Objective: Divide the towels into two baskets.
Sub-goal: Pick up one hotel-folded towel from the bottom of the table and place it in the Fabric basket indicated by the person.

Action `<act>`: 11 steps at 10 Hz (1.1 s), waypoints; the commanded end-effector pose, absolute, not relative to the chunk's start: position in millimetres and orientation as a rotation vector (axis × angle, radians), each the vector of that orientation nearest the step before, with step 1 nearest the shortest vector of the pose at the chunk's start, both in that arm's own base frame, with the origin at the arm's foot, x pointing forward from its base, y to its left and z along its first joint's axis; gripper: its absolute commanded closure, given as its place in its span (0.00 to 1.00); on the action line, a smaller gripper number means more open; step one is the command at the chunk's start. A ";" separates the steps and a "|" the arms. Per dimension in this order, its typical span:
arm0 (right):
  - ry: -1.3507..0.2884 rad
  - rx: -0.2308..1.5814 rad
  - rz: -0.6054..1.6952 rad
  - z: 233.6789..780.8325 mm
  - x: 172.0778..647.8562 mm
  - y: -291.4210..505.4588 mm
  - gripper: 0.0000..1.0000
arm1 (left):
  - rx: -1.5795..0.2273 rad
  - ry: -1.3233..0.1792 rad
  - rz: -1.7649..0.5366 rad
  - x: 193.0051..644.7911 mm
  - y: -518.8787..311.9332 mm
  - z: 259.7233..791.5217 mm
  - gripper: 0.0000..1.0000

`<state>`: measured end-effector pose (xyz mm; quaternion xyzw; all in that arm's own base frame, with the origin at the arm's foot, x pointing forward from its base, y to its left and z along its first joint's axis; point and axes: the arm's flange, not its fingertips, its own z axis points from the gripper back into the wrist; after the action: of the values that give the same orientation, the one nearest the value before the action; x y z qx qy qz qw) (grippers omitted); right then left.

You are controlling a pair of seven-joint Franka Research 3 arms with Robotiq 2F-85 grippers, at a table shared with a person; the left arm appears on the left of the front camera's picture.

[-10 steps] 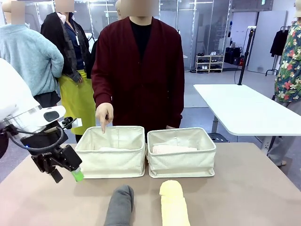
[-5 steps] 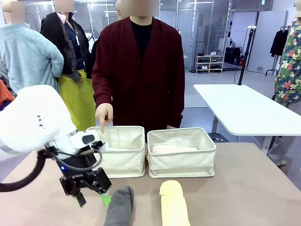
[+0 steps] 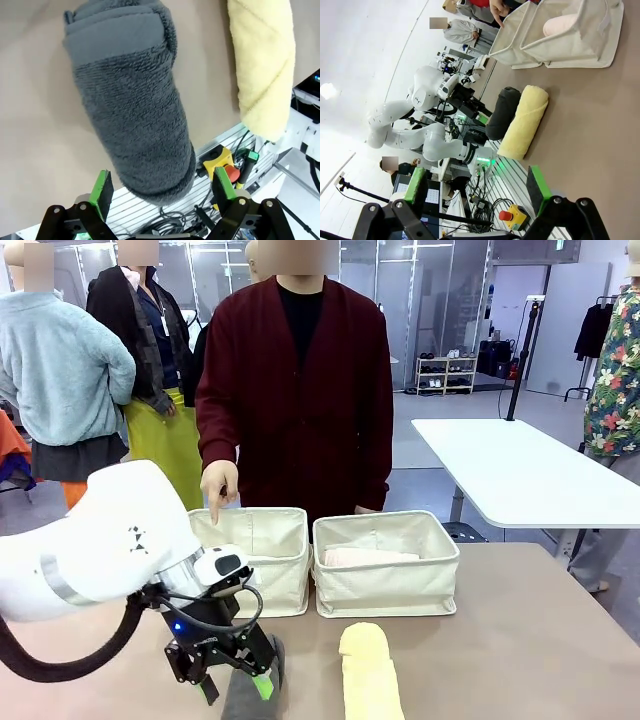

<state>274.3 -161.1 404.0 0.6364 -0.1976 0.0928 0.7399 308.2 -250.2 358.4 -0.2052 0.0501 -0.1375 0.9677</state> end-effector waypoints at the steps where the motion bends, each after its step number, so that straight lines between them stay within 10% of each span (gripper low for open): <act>1: -0.438 1.396 0.217 403.1 267.6 -160.4 0.00 | -0.445 0.079 -0.252 309.5 -259.7 339.1 0.00; 8: -0.438 1.396 0.217 403.1 267.6 -160.4 0.00 | -0.370 -0.069 -0.230 305.3 -265.5 317.1 0.00; 9: -0.438 1.396 0.217 403.1 267.6 -160.4 0.00 | -0.365 -0.076 -0.233 305.3 -265.6 316.4 0.12; 10: -0.438 1.396 0.217 403.1 267.6 -160.4 0.00 | -0.354 -0.086 -0.234 305.6 -265.6 316.2 0.59; 11: -0.438 1.396 0.217 403.1 267.6 -160.4 0.00 | -0.336 -0.109 -0.231 306.3 -264.8 316.5 0.71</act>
<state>274.3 -161.0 404.0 0.6364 -0.1976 0.0928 0.7398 324.9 -271.6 325.3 -0.1846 -0.0338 -0.1248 0.9743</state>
